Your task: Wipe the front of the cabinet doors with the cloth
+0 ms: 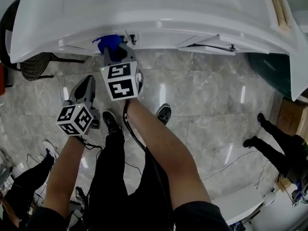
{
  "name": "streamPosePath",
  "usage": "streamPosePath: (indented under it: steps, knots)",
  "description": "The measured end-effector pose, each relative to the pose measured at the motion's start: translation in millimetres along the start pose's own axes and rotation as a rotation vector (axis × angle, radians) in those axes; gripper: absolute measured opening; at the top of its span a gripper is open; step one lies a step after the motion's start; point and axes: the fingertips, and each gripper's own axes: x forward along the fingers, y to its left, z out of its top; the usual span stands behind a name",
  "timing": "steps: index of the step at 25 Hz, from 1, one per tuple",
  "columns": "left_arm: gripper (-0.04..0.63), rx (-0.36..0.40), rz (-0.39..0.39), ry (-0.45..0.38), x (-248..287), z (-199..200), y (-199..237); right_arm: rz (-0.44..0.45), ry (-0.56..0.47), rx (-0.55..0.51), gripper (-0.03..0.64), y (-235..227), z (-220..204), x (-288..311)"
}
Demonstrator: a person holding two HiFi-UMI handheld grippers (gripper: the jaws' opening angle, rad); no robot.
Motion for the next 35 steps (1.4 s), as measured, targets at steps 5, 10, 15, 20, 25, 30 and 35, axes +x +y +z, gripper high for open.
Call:
streamPosePath:
  steps: [5, 10, 15, 20, 25, 30, 35]
  knots:
    - [-0.002, -0.083, 0.036, -0.005, -1, -11, 20, 0.072, 0.049, -0.034, 0.058, 27, -31, 15]
    - [-0.002, -0.109, 0.06, -0.001, -20, -21, 54, 0.139, 0.098, -0.056, 0.058, 74, -41, 45]
    - [-0.002, -0.127, 0.08, -0.017, -36, -18, 99, 0.161, 0.115, -0.051, 0.058, 123, -36, 85]
    - [-0.002, -0.115, 0.087, -0.026, -45, -11, 128, 0.182, 0.133, -0.073, 0.058, 156, -38, 119]
    - [-0.002, -0.13, 0.115, -0.013, -54, -22, 155, 0.143, 0.142, -0.029, 0.058, 151, -39, 133]
    - [-0.002, -0.123, 0.105, 0.007, -46, -29, 142, 0.089, 0.155, -0.001, 0.058, 109, -39, 121]
    - [-0.002, -0.105, 0.079, 0.029, -25, -33, 110, 0.044, 0.121, -0.003, 0.058, 68, -32, 96]
